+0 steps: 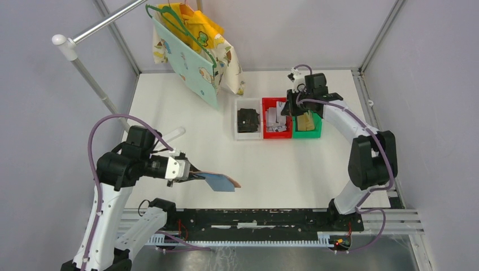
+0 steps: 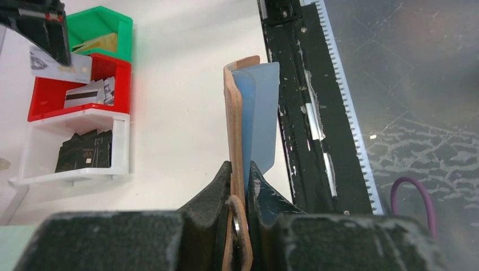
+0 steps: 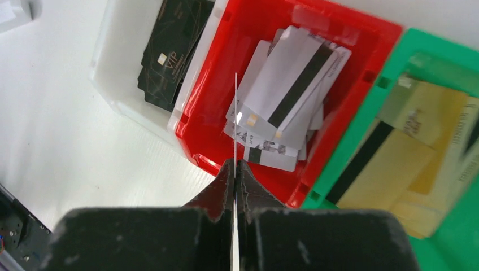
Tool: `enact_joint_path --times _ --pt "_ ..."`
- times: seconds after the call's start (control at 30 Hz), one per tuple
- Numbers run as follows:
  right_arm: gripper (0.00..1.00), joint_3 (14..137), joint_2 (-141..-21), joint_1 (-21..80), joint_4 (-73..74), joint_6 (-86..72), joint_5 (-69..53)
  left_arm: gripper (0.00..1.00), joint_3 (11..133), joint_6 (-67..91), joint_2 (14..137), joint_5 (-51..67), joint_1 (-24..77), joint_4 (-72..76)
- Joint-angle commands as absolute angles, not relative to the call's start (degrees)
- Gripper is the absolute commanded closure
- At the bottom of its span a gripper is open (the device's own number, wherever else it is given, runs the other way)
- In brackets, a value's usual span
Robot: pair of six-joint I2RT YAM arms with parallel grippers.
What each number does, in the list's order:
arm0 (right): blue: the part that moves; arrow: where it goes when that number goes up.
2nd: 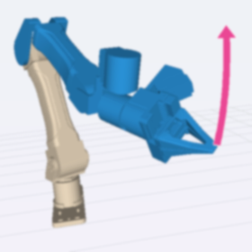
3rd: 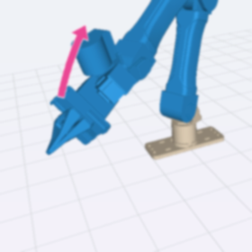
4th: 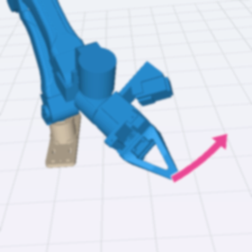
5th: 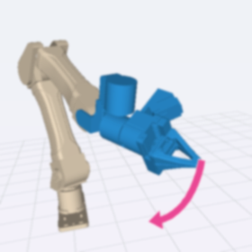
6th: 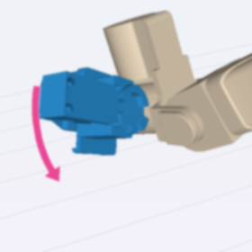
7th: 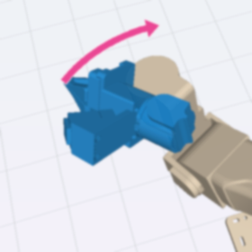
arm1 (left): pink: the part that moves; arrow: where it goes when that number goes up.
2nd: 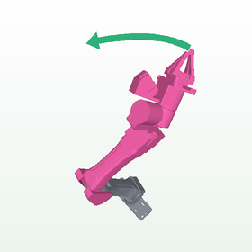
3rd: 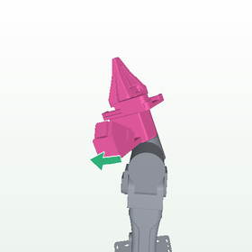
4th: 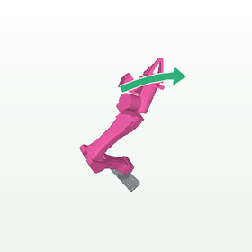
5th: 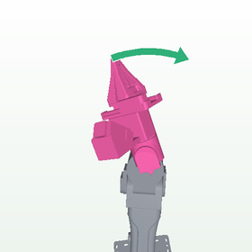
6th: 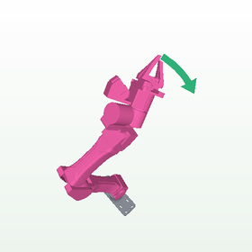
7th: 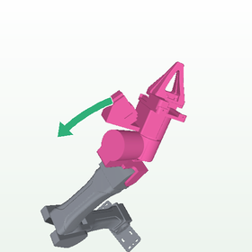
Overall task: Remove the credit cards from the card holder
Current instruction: Place the credit card in the storage box.
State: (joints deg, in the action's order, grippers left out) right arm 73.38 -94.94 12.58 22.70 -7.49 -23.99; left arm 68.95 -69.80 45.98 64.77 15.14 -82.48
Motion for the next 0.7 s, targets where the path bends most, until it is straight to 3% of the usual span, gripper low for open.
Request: enact_joint_path --times 0.0,0.23,0.37,0.43,0.5,0.67 --pt "1.0 78.0 -101.3 15.1 20.9 -8.2 -26.6 0.98 67.6 -76.7 44.3 63.0 15.1 -81.3" --pt "0.98 82.9 -108.2 16.9 20.6 -9.2 -25.4 0.98 68.4 -76.8 44.9 62.0 15.1 -82.2" --pt "0.8 84.1 -109.1 16.9 21.5 -8.7 -23.1 0.98 68.3 -76.9 44.9 61.8 15.2 -82.6" --pt "0.56 84.0 -108.3 17.1 21.6 -8.3 -20.0 0.98 68.3 -77.1 45.1 61.9 15.1 -82.9" --pt "0.43 84.0 -106.8 17.6 21.6 -7.4 -16.9 0.98 68.6 -77.1 45.6 62.3 15.2 -83.4" --pt "0.38 83.7 -100.1 19.2 20.7 -6.3 -9.9 0.98 69.2 -76.8 46.5 62.8 15.2 -83.9"
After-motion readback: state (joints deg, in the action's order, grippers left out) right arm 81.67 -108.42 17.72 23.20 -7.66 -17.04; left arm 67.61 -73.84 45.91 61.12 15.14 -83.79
